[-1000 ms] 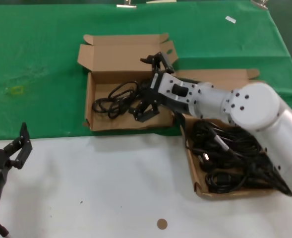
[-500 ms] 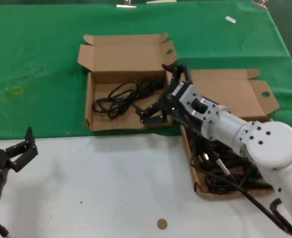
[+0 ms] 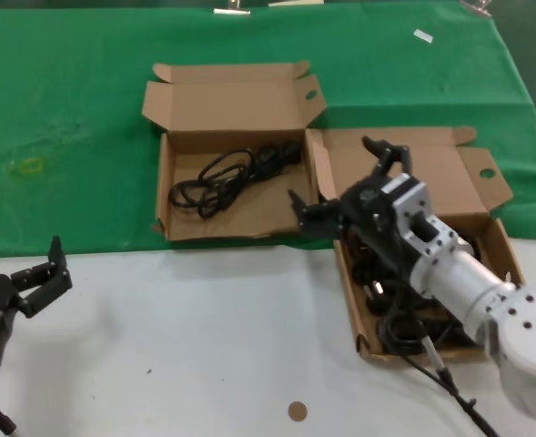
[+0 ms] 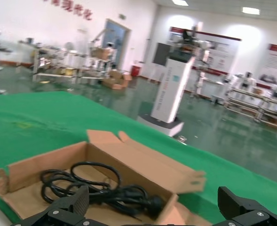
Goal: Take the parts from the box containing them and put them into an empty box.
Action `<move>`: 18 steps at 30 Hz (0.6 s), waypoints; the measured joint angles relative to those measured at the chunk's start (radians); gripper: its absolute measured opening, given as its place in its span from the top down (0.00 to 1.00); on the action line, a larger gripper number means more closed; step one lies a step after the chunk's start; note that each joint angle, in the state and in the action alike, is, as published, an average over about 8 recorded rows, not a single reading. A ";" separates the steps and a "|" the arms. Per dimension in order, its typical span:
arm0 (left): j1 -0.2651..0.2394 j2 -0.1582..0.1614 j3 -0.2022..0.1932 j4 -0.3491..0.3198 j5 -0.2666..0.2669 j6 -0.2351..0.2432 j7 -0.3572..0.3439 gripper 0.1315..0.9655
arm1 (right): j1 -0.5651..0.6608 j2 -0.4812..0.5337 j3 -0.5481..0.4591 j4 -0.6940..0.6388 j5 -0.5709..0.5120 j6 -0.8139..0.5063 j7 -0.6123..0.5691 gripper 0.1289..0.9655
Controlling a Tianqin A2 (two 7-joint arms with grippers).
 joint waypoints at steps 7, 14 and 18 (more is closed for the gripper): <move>0.000 0.000 0.000 0.000 0.000 0.000 0.000 0.00 | -0.112 0.008 0.057 0.081 0.069 0.076 0.012 0.00; 0.000 0.000 0.000 0.000 0.000 0.000 0.000 0.00 | -0.224 0.016 0.114 0.162 0.138 0.151 0.024 0.00; 0.000 0.000 0.000 0.000 0.000 0.000 0.000 0.00 | -0.279 0.019 0.142 0.202 0.171 0.188 0.030 0.00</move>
